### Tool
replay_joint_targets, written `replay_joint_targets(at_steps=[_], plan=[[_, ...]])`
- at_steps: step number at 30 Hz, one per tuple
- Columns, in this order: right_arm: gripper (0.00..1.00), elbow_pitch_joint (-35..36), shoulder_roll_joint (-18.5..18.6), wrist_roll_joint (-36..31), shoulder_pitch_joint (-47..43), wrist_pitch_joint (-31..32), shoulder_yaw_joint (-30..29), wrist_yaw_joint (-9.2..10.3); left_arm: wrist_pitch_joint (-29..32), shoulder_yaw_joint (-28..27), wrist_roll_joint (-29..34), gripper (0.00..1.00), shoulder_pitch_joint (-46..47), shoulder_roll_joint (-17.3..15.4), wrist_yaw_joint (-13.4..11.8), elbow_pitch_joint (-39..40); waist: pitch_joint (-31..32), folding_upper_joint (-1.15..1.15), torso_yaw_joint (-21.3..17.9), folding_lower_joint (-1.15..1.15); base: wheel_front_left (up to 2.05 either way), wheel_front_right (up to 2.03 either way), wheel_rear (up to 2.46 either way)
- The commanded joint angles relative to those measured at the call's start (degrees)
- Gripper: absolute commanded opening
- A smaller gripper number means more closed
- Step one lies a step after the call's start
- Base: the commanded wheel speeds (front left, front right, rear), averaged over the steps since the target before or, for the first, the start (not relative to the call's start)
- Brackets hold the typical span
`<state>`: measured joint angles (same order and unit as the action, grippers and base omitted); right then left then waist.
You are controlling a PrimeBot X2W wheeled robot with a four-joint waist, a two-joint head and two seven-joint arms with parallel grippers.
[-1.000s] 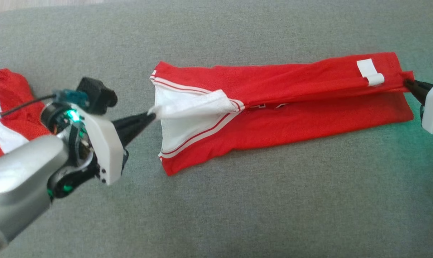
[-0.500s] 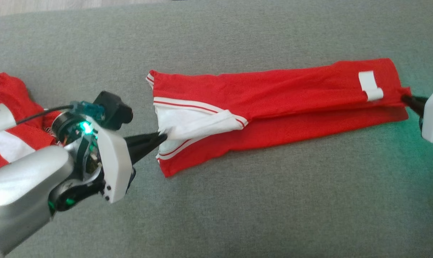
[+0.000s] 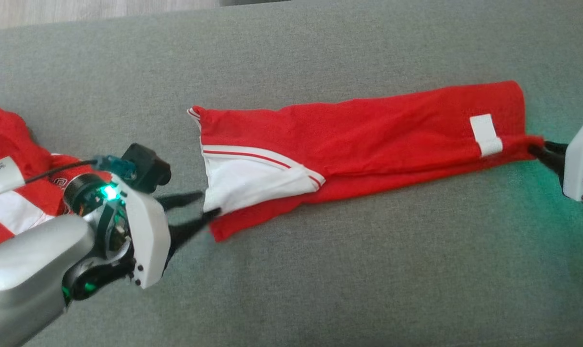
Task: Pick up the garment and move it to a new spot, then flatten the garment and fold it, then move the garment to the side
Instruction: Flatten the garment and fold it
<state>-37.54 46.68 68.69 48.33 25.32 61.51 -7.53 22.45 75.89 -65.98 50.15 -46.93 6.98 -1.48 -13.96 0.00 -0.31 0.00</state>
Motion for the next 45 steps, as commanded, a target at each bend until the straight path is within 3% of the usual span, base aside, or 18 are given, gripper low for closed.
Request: replay_joint_targets(at_steps=[1, 6, 14, 21, 24, 26, 30, 33, 38, 43, 45], plan=[[1.0, 0.28, 1.66, 0.27, -1.97, 0.08, -0.57, 0.04, -0.8, -2.97, 0.42, 1.0, 1.56, -1.93, -0.49, 0.51, 0.15, 0.0, -0.01, 0.0, 0.0, 0.0, 0.0], [1.0, -1.34, 1.48, 1.15, -1.4, -1.25, -2.75, 0.04, -5.0, -4.77, 1.62, 1.0, 1.44, -2.12, -2.41, -0.83, 1.4, 0.0, -0.07, 0.0, 0.0, 0.0, 0.0], [1.0, -0.68, 1.8, -2.03, 0.57, -10.72, -5.83, 0.04, -18.25, -10.02, 4.34, 1.0, 0.73, -1.46, -6.78, -3.61, 4.01, 0.0, -0.02, 0.0, 0.0, 0.0, 0.0], [1.0, 2.31, -0.48, -4.93, -0.29, -27.04, -10.02, 0.04, -34.62, -17.86, 2.02, 1.0, -3.8, 1.58, -12.93, -6.43, 7.01, 0.0, 0.06, 0.0, 0.0, 0.0, 0.0], [1.0, 1.96, -3.47, -7.4, -1.16, -36.32, -13.31, 0.04, -37.04, -22.31, 0.75, 1.0, -7.33, 3.65, -15.27, -6.33, 8.28, 0.0, -0.12, 0.0, 0.0, 0.0, 0.0], [1.0, 1.72, -6.27, -8.8, -2.18, -39.15, -16.34, 0.04, -37.37, -27.52, 0.97, 1.0, -10.29, 5.83, -16.17, -5.28, 8.92, 0.0, -0.28, 0.0, 0.0, 0.0, 0.0], [1.0, 3.56, -12.6, -15.72, -5.36, -40.25, -24.07, 0.04, -37.42, -40.48, 8.44, 1.0, -19.4, 12.12, -15.29, -2.44, 9.62, 0.0, -0.6, 0.0, 0.0, 0.0, 0.0], [1.0, 5.91, -17.73, -25.39, -10.43, -40.29, -33.11, 0.04, -37.43, -47.32, 14.57, 1.0, -26.71, 17.52, -13.62, -2.37, 9.95, 0.0, -0.69, 0.0, 0.0, 0.0, 0.0], [1.0, 8.5, -27.08, -37.63, -21.47, -40.3, -44.68, 0.04, -37.44, -52.39, 22.9, 1.0, -34.75, 25.77, -8.6, -5.49, 10.31, 0.0, -0.54, 0.0, 0.0, 0.0, 0.0], [1.0, 9.68, -33.53, -46.41, -28.89, -40.31, -50.35, 0.04, -37.44, -56.65, 29.49, 1.0, -38.88, 31.82, -4.73, -9.65, 10.68, 0.0, -0.59, 0.0, 0.0, 0.0, 0.0], [1.0, 9.65, -34.43, -47.77, -29.85, -40.31, -50.8, 0.04, -37.44, -57.66, 30.3, 1.0, -39.53, 32.83, -4.06, -10.31, 10.74, 0.0, -0.63, 0.0, 0.0, 0.0, 0.0]])
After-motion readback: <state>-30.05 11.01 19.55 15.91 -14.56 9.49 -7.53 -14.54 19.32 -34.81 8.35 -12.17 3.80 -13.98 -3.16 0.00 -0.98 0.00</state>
